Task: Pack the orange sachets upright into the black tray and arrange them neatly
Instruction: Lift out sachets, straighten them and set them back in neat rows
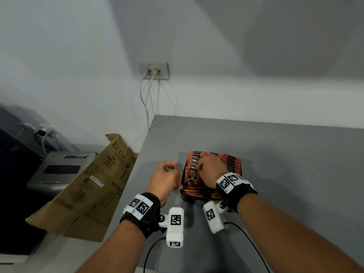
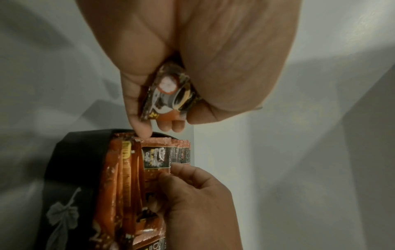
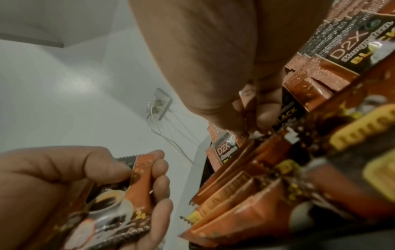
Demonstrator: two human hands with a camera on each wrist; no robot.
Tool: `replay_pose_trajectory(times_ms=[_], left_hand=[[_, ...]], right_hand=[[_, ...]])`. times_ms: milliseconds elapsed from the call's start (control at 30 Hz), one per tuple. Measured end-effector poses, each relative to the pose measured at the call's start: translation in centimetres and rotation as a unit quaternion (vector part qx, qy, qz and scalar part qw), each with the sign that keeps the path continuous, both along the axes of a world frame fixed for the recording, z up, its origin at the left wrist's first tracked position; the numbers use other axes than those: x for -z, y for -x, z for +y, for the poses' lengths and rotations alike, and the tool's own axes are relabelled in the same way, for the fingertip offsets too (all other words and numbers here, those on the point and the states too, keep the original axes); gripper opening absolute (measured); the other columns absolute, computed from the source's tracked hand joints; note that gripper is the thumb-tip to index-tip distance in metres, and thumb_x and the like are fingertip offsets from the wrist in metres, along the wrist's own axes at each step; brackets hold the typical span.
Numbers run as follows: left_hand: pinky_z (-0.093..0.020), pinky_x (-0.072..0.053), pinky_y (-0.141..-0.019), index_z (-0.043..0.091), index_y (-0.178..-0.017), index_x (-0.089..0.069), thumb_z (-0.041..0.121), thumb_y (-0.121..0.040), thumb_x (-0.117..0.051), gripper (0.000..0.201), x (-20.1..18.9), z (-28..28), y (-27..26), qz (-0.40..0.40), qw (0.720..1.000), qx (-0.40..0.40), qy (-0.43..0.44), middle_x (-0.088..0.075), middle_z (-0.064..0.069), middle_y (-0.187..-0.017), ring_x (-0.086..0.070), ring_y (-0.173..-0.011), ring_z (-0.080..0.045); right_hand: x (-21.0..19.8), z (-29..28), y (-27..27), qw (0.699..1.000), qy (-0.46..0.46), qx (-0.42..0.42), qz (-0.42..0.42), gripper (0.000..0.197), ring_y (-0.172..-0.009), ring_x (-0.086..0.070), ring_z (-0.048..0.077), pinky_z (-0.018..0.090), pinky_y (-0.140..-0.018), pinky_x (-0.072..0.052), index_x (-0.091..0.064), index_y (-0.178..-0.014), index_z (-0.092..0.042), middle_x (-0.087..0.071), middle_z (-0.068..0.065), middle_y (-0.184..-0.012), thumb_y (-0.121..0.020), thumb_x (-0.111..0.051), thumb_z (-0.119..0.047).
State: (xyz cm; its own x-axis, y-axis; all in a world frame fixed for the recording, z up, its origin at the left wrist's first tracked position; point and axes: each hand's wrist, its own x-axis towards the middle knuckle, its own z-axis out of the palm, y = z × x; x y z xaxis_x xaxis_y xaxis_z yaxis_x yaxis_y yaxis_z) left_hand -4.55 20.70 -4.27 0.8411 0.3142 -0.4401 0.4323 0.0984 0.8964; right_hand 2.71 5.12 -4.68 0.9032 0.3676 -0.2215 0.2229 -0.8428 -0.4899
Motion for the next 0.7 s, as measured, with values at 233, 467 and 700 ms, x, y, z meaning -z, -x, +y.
replay_pose_trajectory(times_ms=[233, 467, 700], left_hand=[[-0.039, -0.057, -0.069, 0.015, -0.107, -0.058, -0.015, -0.083, -0.063, 0.038, -0.1, 0.3, 0.5, -0.039, 0.999, 0.029, -0.016, -0.070, -0.011, -0.091, -0.066, -0.075, -0.023], [-0.042, -0.059, -0.077, 0.011, -0.109, -0.059, -0.015, -0.071, -0.079, 0.049, -0.6, -1.3, -0.3, -0.092, 0.992, 0.086, -0.010, -0.072, -0.014, -0.092, -0.070, -0.080, -0.025], [-0.025, -0.054, -0.059, 0.018, -0.103, -0.059, -0.002, -0.088, -0.066, 0.026, -0.6, -2.1, -1.5, -0.059, 0.996, 0.062, -0.014, -0.071, -0.011, -0.089, -0.066, -0.066, -0.014]], right_hand=[[0.1, -0.7, -0.1, 1.000, -0.019, 0.017, -0.013, 0.021, -0.106, -0.064, 0.017, 0.027, -0.095, -0.051, -0.073, -0.110, -0.017, -0.069, 0.001, -0.117, -0.093, -0.063, -0.010], [-3.6, -2.3, 1.1, 0.970, -0.227, 0.006, 0.085, 0.016, -0.072, -0.068, 0.012, 0.028, -0.074, -0.054, -0.073, -0.098, -0.028, -0.076, -0.003, -0.089, -0.087, -0.069, -0.018], [-3.8, -5.8, 0.1, 0.980, -0.159, 0.119, -0.018, 0.014, -0.071, -0.065, 0.010, 0.023, -0.063, -0.047, -0.068, -0.084, -0.024, -0.071, -0.008, -0.078, -0.081, -0.072, -0.011]])
